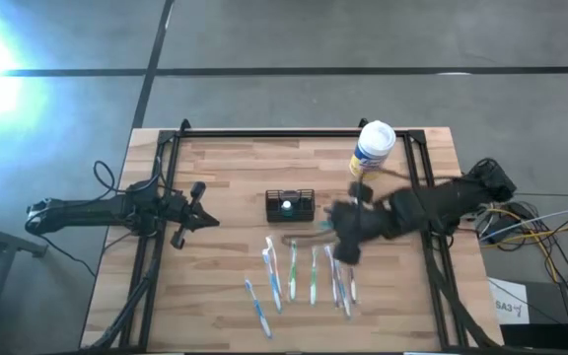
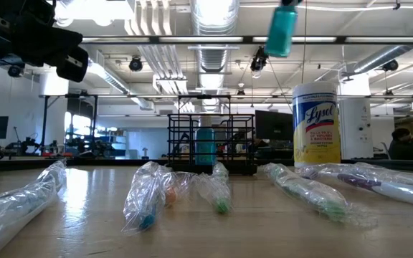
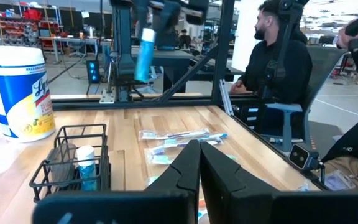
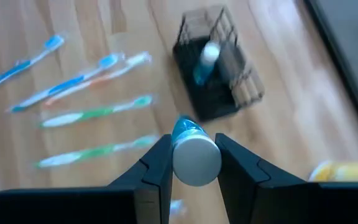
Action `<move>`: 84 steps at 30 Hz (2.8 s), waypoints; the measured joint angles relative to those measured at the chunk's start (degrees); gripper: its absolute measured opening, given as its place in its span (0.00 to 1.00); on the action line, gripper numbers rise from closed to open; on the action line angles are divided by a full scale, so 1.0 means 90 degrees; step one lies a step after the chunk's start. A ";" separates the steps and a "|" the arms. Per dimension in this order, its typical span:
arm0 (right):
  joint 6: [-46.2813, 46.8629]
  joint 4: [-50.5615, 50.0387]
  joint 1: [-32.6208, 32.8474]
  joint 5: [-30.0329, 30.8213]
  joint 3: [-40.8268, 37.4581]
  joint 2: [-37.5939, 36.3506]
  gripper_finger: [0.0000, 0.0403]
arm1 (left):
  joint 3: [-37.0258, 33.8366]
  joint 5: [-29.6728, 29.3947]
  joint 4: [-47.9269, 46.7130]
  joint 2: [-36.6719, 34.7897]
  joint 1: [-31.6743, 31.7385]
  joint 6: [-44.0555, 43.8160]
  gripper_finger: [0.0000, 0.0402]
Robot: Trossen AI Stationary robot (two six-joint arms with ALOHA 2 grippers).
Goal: Pick & Place toothbrushing station
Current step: Put the mouthwash bottle into the black wire organizer
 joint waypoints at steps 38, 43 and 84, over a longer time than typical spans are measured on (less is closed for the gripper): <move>-0.3570 -0.0228 -0.1809 -0.1274 0.2224 0.2878 0.22 | 0.0000 0.0010 -0.0238 0.0019 -0.0005 0.0039 0.04; -0.3440 -0.0146 -0.1871 -0.1277 0.2214 0.2863 0.22 | 0.0000 0.0010 -0.0236 0.0017 -0.0005 0.0039 0.05; -0.2905 0.0922 -0.2252 -0.1888 0.1088 0.2892 0.22 | 0.0000 0.0010 -0.0238 0.0017 -0.0005 0.0022 0.04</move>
